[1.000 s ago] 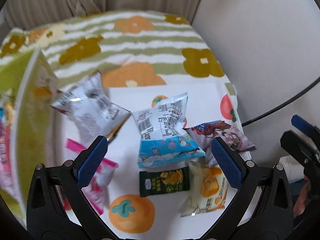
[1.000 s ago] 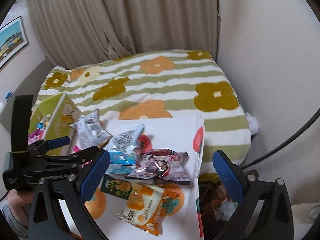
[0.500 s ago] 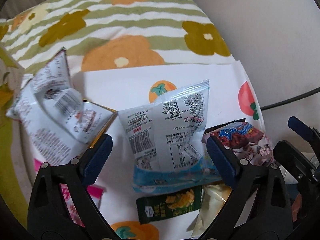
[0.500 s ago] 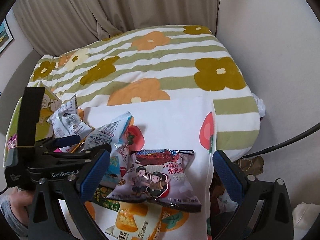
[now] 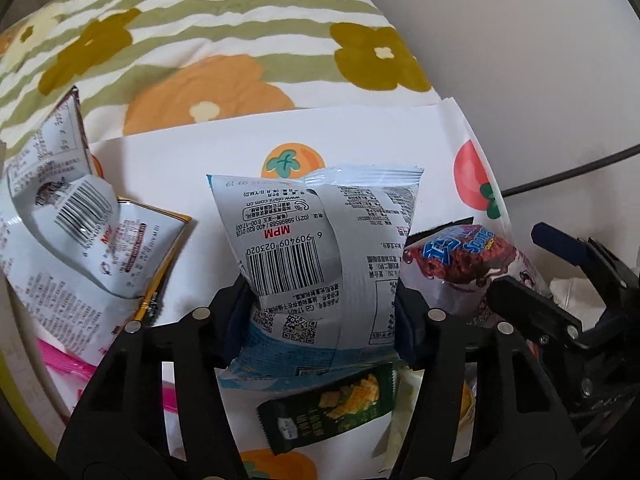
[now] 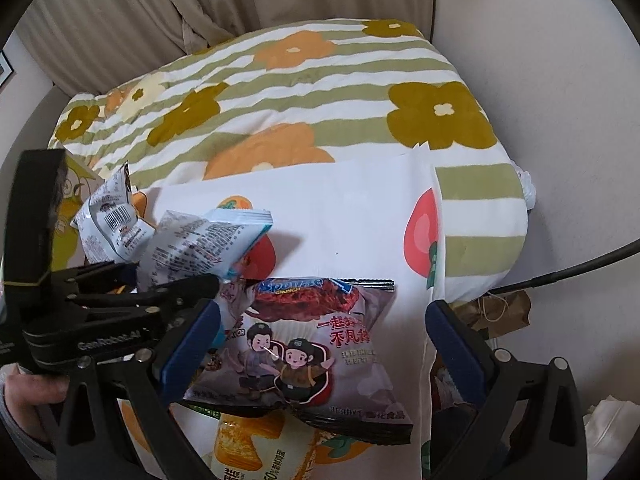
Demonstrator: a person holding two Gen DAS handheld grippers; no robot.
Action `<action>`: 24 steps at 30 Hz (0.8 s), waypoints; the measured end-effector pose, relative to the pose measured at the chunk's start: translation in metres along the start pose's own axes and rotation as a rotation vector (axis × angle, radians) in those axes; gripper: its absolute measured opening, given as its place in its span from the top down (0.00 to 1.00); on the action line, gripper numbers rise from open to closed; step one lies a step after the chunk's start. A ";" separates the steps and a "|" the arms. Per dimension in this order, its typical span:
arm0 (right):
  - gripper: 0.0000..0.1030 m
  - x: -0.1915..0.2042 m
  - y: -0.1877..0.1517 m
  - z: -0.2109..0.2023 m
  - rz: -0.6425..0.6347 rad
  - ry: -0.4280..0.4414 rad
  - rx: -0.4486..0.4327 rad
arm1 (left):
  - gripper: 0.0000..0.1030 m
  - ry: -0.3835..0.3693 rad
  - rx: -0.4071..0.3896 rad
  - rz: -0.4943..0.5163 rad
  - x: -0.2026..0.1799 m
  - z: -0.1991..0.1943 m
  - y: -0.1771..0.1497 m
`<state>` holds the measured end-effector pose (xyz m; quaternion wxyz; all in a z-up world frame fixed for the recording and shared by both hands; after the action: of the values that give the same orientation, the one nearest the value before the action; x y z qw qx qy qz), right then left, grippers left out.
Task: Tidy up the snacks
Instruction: 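Grasp the white MPM chip bag with the left gripper while the right grasps the Sponge bag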
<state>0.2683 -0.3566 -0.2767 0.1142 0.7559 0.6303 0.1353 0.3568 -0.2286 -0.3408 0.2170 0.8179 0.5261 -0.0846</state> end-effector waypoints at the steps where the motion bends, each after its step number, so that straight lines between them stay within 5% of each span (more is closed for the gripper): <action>1: 0.01 0.000 0.000 0.001 -0.003 0.000 0.004 | 0.47 0.011 -0.001 0.008 0.001 -0.002 0.000; 8: 0.01 0.006 0.000 0.010 -0.039 -0.013 0.048 | 0.48 0.046 -0.018 0.044 0.003 -0.010 -0.003; 13: 0.02 0.006 -0.004 0.026 -0.062 0.018 0.172 | 0.49 0.052 -0.041 0.059 0.002 -0.017 -0.006; 19: 0.18 0.007 -0.016 0.041 -0.092 0.025 0.295 | 0.49 0.035 -0.059 0.039 0.003 -0.020 -0.009; 24: 0.30 0.007 -0.023 0.043 -0.089 0.028 0.295 | 0.49 0.038 -0.075 0.037 0.003 -0.026 -0.012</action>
<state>0.2635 -0.3456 -0.3243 -0.0010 0.7339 0.6777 0.0468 0.3445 -0.2105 -0.3220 0.2389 0.8201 0.5179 -0.0450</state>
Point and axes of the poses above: each gripper's, at about its wrist camera, not at the fingertips, and z roughly the way its jaws point, x to its left, y to its top, the point moved 7 cm from there along z, roughly the way its jaws point, and after that the axes turned 2 degrees about -y, right-handed, at the moved point
